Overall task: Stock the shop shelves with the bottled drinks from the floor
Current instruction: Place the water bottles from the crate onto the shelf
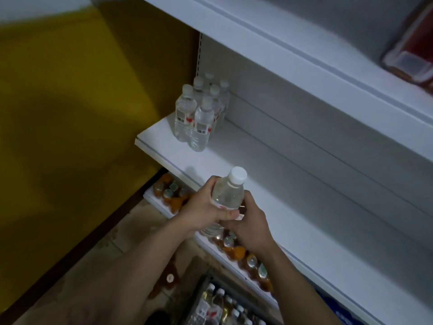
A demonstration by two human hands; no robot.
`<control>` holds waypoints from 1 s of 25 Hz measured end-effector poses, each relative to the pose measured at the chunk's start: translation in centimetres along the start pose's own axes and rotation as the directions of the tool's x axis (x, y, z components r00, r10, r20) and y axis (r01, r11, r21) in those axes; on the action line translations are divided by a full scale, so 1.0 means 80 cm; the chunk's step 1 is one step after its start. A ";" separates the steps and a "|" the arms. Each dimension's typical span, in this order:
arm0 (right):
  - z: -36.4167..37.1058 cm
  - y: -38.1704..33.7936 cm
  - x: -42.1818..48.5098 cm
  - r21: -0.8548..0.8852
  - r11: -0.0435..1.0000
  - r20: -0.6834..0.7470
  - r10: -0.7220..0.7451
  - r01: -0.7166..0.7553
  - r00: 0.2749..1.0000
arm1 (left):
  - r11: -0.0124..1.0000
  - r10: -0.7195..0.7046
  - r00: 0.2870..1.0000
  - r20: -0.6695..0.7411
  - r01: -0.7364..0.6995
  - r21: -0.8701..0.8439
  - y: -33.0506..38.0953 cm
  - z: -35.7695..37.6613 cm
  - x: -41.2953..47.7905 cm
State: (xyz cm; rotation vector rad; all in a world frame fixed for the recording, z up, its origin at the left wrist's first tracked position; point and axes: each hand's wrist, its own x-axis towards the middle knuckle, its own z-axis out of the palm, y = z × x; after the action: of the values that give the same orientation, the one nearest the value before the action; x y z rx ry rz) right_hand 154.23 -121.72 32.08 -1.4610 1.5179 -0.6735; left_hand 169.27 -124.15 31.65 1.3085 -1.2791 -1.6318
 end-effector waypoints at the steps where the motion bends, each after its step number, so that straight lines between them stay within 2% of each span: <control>1: 0.011 -0.002 0.028 -0.017 1.000 -0.040 -0.010 0.010 0.999 | 1.000 0.011 1.000 0.006 -0.011 -0.004 -0.004 -0.019 0.025; 4: 0.032 -0.005 0.100 -0.053 0.998 -0.148 -0.036 0.028 0.988 | 0.999 0.041 0.999 0.033 -0.040 -0.009 -0.007 -0.056 0.089; 6: 0.037 -0.001 0.146 -0.039 0.999 -0.231 -0.002 -0.007 0.973 | 0.997 0.071 0.997 0.025 -0.071 0.007 -0.007 -0.070 0.127; 9: 0.030 0.010 0.215 0.054 0.997 -0.369 0.071 -0.055 0.927 | 0.996 0.057 0.994 -0.098 -0.050 0.069 -0.005 -0.083 0.180; 11: 0.024 0.016 0.261 0.116 0.990 -0.423 0.124 -0.083 0.898 | 0.998 0.059 0.988 -0.142 -0.054 0.037 -0.011 -0.083 0.211; 15: 0.017 0.029 0.335 0.206 0.977 -0.456 0.151 -0.061 0.877 | 0.999 0.020 0.994 -0.111 -0.026 -0.046 -0.033 -0.077 0.247; 19: 0.002 0.041 0.390 0.254 0.966 -0.482 0.176 -0.056 0.858 | 0.999 0.032 0.999 -0.028 -0.032 -0.012 -0.049 -0.084 0.259; 25: 0.000 0.032 0.438 0.302 0.952 -0.524 0.200 -0.038 0.828 | 0.998 0.064 0.998 -0.006 -0.065 -0.009 -0.045 -0.091 0.258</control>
State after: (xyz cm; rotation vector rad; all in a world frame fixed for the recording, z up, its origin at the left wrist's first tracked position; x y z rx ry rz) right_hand 156.50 -155.27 21.83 -0.9815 1.8338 -1.2569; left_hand 171.02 -144.06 21.99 1.2529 -1.2957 -1.5862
